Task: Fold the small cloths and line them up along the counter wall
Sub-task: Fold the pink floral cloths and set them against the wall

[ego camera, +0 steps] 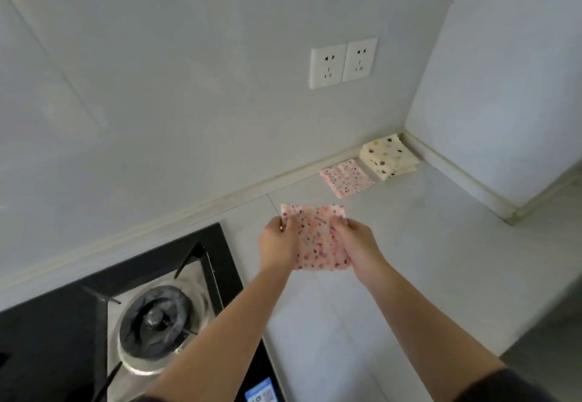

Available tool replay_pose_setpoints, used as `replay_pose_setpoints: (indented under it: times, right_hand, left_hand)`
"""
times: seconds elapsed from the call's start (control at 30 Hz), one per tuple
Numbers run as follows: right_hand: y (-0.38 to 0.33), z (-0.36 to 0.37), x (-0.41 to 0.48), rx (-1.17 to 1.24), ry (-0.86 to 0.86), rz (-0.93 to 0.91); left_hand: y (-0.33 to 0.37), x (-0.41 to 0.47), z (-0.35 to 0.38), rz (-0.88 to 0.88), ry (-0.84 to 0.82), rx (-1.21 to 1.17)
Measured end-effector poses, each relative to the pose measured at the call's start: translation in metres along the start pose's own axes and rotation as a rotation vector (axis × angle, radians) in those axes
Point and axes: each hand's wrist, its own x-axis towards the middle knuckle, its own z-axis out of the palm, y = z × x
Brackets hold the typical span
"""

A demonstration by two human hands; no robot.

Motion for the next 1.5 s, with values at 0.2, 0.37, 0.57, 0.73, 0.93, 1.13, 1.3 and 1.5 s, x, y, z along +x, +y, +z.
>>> replay_pose_setpoints:
  times: [0.2, 0.37, 0.57, 0.73, 0.93, 1.13, 1.3, 1.5]
  right_hand:
    - [0.010, -0.062, 0.137, -0.498, 0.136, -0.335]
    - [0.002, -0.092, 0.230, -0.713, 0.140, -0.438]
    - [-0.016, -0.088, 0.300, -0.812, 0.164, -0.548]
    - [-0.014, -0.082, 0.335, -1.012, 0.145, -0.522]
    - [-0.017, -0.072, 0.342, -1.186, 0.147, -0.473]
    - [-0.013, -0.079, 0.331, -1.237, 0.177, -0.804]
    - [0.009, -0.086, 0.333, -1.309, -0.080, -0.926]
    - [0.025, -0.079, 0.334, -1.423, -0.190, -0.758]
  left_hand:
    - [0.002, 0.060, 0.122, -0.095, 0.141, 0.297]
    - [0.015, 0.119, 0.187, -0.096, 0.190, 0.402]
    - [0.024, 0.185, 0.218, -0.132, 0.271, 0.485]
    - [0.017, 0.216, 0.236, -0.197, 0.266, 0.615]
    - [0.017, 0.227, 0.238, -0.251, 0.280, 0.728]
    - [0.005, 0.214, 0.225, 0.187, 0.381, 0.689]
    - [-0.021, 0.209, 0.222, 0.458, 0.157, 0.986]
    - [-0.030, 0.212, 0.224, 0.277, -0.069, 1.115]
